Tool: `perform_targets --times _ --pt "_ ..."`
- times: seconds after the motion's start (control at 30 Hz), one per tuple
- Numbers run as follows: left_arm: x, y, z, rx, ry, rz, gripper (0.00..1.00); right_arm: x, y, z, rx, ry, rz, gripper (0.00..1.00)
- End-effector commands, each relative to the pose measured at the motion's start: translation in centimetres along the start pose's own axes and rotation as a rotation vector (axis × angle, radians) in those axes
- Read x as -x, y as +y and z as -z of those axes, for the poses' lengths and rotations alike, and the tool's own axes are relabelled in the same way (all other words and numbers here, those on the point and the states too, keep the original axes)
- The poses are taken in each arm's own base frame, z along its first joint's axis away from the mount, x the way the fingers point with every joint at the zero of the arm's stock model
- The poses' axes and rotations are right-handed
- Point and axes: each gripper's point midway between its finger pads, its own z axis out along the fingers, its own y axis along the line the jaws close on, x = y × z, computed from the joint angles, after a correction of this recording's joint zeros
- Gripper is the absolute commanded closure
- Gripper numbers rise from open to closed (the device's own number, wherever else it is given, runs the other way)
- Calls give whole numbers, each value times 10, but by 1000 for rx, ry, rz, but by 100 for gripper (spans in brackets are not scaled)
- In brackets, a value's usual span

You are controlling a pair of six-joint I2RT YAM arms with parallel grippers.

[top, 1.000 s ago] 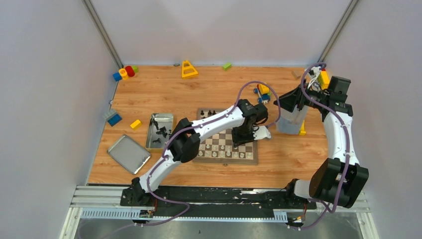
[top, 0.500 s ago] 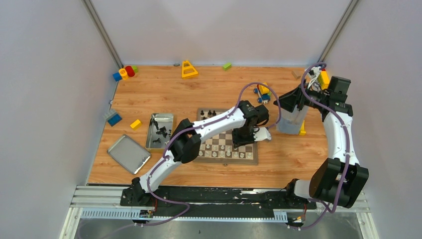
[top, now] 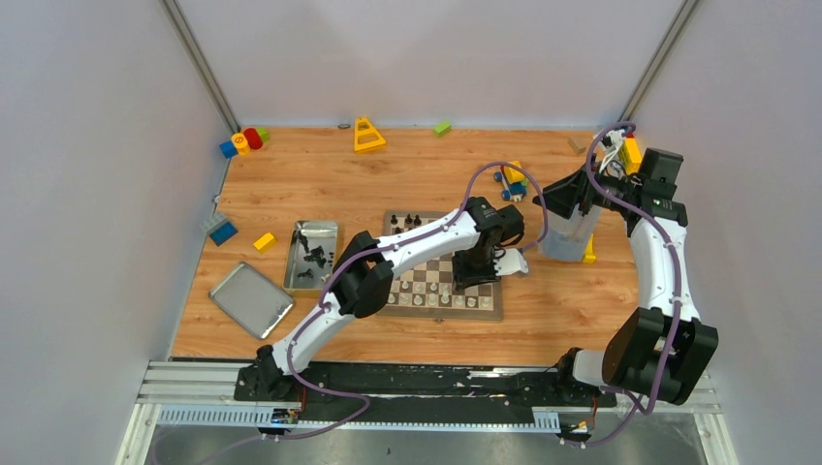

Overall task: Set up the chess pieces on the board
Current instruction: Place the chess piece on the chessboard.

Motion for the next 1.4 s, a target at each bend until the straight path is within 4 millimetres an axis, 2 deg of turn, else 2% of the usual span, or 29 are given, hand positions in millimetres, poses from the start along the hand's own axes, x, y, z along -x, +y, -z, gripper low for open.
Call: perform_targets --times 0.0,0.37,0.6,0.77,1.03,1.23,1.37 --pt "9 -4 2 12 -16 13 68 6 22 1 92 -18 37 35" --pt "14 -11 3 -24 -41 17 81 6 22 1 93 -18 37 35" --pt "16 -9 4 -17 -48 21 83 6 22 1 93 -19 38 35" --pt "17 -11 4 -21 -47 18 81 5 23 0 96 -18 36 35" --pt "20 -6 8 6 -61 22 69 5 23 1 98 -19 36 35" --pt "22 -2 21 46 -81 20 65 7 23 1 99 -20 40 35" --pt "23 7 41 119 -106 12 63 11 25 1 96 -22 47 34"
